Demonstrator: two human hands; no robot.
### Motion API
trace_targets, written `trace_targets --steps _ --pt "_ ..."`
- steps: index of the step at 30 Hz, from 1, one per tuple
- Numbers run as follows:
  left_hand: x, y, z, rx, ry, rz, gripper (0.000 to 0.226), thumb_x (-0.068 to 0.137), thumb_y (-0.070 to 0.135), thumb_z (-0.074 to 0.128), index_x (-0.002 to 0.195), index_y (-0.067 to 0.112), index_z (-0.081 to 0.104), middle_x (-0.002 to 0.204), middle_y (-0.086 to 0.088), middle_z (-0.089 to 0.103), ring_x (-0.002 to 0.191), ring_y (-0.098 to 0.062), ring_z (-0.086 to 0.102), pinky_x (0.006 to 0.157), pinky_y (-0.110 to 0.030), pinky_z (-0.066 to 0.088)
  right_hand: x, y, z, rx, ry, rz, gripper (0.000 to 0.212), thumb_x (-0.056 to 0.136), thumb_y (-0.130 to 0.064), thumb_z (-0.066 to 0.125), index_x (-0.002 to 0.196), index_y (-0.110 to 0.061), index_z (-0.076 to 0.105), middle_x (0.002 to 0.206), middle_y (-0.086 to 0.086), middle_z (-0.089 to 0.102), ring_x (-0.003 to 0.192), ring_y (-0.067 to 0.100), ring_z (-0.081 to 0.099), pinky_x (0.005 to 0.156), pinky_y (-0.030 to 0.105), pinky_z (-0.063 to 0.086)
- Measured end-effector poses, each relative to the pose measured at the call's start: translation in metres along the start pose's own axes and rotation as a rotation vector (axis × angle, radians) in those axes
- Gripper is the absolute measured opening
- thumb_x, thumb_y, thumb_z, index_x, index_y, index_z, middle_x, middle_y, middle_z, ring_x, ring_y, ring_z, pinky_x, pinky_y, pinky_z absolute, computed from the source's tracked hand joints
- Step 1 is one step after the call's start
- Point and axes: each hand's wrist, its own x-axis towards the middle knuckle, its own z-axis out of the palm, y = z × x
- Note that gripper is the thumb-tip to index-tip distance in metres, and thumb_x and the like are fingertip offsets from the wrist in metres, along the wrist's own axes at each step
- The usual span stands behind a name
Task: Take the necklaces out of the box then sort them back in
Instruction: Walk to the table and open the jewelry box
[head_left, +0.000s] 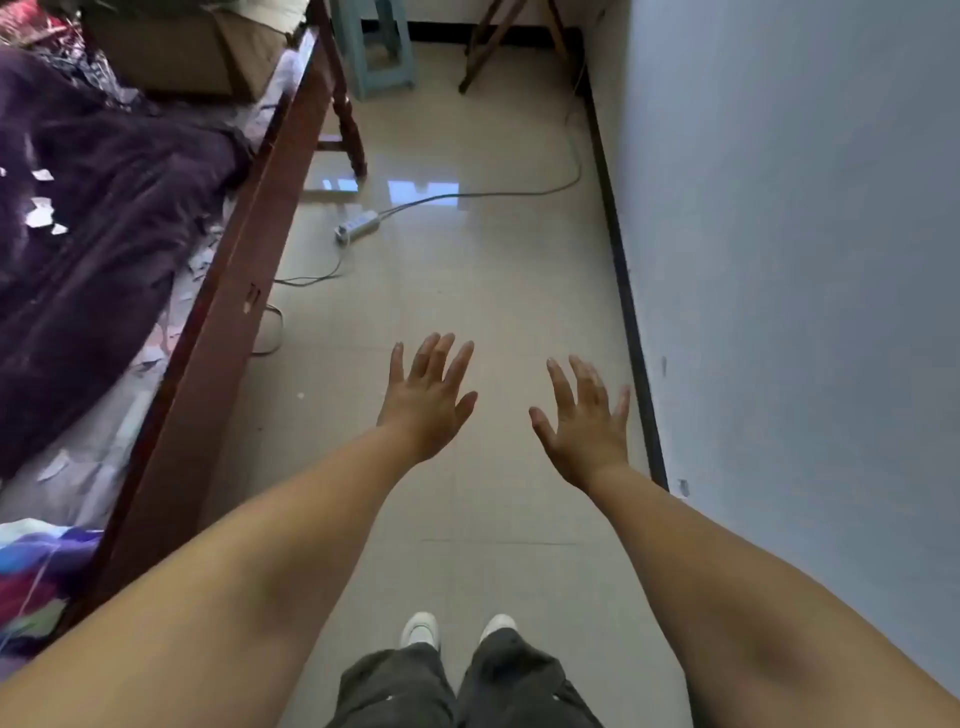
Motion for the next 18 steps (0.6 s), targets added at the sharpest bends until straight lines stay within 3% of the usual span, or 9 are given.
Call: trace_targets --steps 9,18 --pt "0.018 0.003 0.026 -0.019 -0.075 -0.050 0.062 0.097 0.047 0.019 0.146 0.021 -0.009 0.158 -0.006 0.002 0.145 -0.021 -0.006 0.113 -0.054 -0.005 0.034 0.018 0.011 0.011 -0.070 0.017 0.063 0.096 -0.052 0.025 0.150 -0.029 0.001 0.160 0.004 0.003 0.147 0.023 0.004 0.113 0.060 -0.003" --pt "0.159 -0.066 0.000 -0.040 -0.020 -0.085 0.061 0.097 0.044 0.022 0.147 0.022 -0.007 0.157 -0.005 0.004 0.144 -0.020 -0.003 0.114 -0.053 -0.004 0.182 0.014 -0.011 -0.026 -0.043 0.042 0.061 0.096 -0.048 0.028 0.149 -0.029 0.006 0.159 0.007 0.007 0.147 0.024 0.005 0.112 0.061 -0.003"
